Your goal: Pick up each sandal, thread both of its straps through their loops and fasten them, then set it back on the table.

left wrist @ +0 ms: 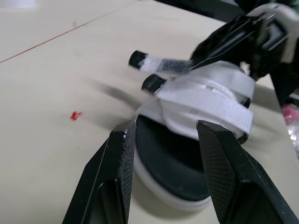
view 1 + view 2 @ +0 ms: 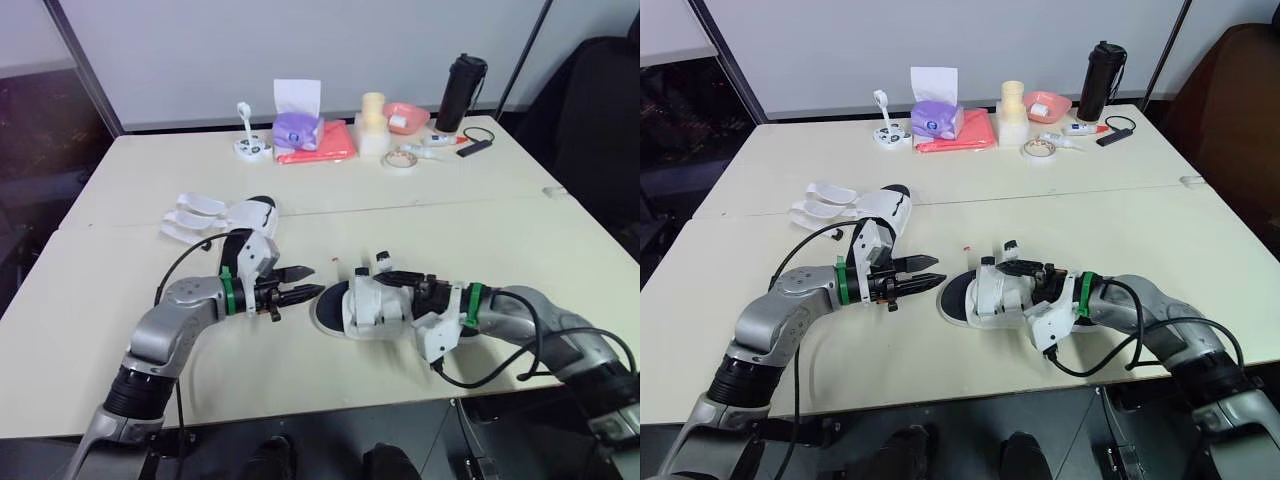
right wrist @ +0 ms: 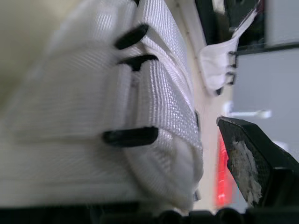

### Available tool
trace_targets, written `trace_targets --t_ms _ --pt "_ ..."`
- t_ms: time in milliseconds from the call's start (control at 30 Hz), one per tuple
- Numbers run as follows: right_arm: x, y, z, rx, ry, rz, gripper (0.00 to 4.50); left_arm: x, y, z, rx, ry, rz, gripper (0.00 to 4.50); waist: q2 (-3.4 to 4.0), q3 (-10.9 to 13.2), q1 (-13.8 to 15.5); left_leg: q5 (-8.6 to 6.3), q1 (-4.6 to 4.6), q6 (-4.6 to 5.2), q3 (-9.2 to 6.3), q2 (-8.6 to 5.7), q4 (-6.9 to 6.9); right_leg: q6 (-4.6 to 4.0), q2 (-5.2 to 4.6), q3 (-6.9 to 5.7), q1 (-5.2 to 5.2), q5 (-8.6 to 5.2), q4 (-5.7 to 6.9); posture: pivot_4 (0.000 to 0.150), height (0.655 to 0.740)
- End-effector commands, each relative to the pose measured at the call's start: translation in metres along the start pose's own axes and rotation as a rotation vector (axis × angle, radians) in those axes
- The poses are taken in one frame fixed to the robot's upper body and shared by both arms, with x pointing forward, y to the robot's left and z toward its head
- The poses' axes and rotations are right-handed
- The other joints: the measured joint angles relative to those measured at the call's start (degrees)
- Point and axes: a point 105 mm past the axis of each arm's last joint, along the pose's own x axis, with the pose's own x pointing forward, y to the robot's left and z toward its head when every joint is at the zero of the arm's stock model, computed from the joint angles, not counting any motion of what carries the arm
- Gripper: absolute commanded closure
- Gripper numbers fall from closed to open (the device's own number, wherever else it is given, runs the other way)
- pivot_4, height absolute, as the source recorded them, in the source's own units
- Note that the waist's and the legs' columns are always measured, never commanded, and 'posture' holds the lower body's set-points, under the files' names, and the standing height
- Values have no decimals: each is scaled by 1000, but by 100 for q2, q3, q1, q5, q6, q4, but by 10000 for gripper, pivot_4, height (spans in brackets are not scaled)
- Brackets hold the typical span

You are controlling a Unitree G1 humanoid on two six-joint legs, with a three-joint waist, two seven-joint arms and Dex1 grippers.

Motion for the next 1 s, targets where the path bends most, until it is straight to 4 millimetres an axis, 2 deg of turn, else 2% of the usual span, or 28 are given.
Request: trace_targets --t_ms 33,67,167,333,433,567,700,767,867,1000 --pt "6 -6 -2 -58 -32 -45 10095 -2 -3 9 29 -23 -5 23889 0 0 -2 1 0 -2 0 0 0 0 1 2 -2 0 2 1500 7400" --pt "8 -6 -1 -82 -43 -44 10095 -2 -2 9 29 -23 -1 23889 0 0 -7 2 0 -3 0 0 0 0 1 3 -3 0 3 1500 7400" --pt "14 -6 3 -146 -88 -51 18702 -3 -2 9 31 -24 7 23174 0 0 -8 3 0 -5 1 0 0 -1 4 7 -5 0 6 1500 7400" --pt "14 -8 4 -186 -111 -76 44537 -3 -1 8 30 -28 18 23174 0 0 -21 4 0 -7 1 2 0 -1 10 13 -8 0 9 1500 7400" --pt "14 -16 0 -187 -89 -116 44870 -3 -2 7 29 -30 20 23174 0 0 -23 5 3 -8 2 6 0 -4 15 16 -8 1 10 1500 7400" --pt "9 -40 -35 -83 91 -229 44870 -2 -3 6 29 -31 22 23174 0 0 -28 7 3 -9 3 8 2 -8 18 19 -7 4 11 1500 7400" --pt "-8 -58 -105 189 468 -346 44870 0 -4 5 29 -34 21 23174 1 0 -30 9 3 -12 4 13 3 -17 21 19 -7 10 11 1500 7400" --pt "-19 -59 -131 310 620 -377 44870 1 -4 5 30 -35 20 23174 4 2 -15 10 3 -13 3 15 2 -18 22 19 -8 11 12 1500 7400" --pt "-34 -53 -163 375 831 -349 44870 2 -4 4 30 -37 21 23174 4 2 4 10 1 -14 2 14 -2 -18 22 18 -10 11 10 1500 7400" --pt "-46 -39 -190 502 1084 -329 44870 4 -5 4 27 -45 21 23174 5 2 -27 13 1 -18 4 14 -16 -19 22 18 -17 10 6 1500 7400"
